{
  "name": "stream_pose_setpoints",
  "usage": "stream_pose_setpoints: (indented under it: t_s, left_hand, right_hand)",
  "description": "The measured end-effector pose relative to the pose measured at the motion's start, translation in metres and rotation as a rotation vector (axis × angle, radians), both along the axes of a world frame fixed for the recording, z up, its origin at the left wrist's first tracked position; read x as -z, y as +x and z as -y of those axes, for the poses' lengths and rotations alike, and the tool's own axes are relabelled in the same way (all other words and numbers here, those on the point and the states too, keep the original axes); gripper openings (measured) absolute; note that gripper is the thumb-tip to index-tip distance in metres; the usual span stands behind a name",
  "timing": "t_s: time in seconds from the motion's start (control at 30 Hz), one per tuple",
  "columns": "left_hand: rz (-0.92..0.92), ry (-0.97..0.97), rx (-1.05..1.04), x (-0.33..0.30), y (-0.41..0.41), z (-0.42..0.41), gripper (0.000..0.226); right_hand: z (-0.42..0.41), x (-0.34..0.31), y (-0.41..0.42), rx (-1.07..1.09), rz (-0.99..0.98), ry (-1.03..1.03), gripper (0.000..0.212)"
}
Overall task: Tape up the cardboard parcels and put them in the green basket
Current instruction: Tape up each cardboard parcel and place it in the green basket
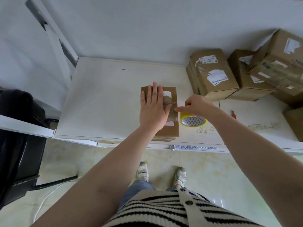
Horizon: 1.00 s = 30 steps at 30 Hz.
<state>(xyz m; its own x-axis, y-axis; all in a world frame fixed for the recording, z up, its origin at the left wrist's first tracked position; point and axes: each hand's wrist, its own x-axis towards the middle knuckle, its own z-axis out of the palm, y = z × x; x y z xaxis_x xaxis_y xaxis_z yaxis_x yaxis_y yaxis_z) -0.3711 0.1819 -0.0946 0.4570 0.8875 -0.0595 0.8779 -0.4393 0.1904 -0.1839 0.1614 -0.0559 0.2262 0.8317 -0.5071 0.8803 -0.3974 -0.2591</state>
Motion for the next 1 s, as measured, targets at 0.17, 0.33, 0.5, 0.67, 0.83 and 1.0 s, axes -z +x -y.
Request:
stream_pose_setpoints:
  t_s: [0.17, 0.33, 0.5, 0.67, 0.83, 1.0]
  left_hand:
    - [-0.075, 0.036, 0.036, -0.002, 0.01, -0.001, 0.073]
    - [-0.04, 0.043, 0.076, -0.007, 0.031, 0.01, 0.068]
    - [-0.067, 0.002, 0.055, 0.0, 0.026, 0.012, 0.071]
    - [-0.071, -0.01, 0.073, 0.003, 0.026, 0.01, 0.078]
    - [-0.112, -0.084, 0.076, 0.002, 0.027, 0.004, 0.087]
    - [-0.09, -0.131, 0.049, 0.003, 0.029, 0.003, 0.091]
  right_hand:
    - [0.018, 0.006, 0.019, -0.037, -0.217, 0.055, 0.031]
    - [0.02, 0.018, 0.014, -0.063, -0.206, 0.106, 0.026]
    - [0.029, 0.021, 0.034, 0.007, -0.234, 0.128, 0.042]
    - [0.029, 0.025, 0.045, -0.024, -0.191, 0.128, 0.057]
    - [0.028, 0.029, 0.049, -0.053, -0.104, 0.082, 0.066]
    - [0.031, 0.034, 0.046, 0.025, -0.184, 0.125, 0.064]
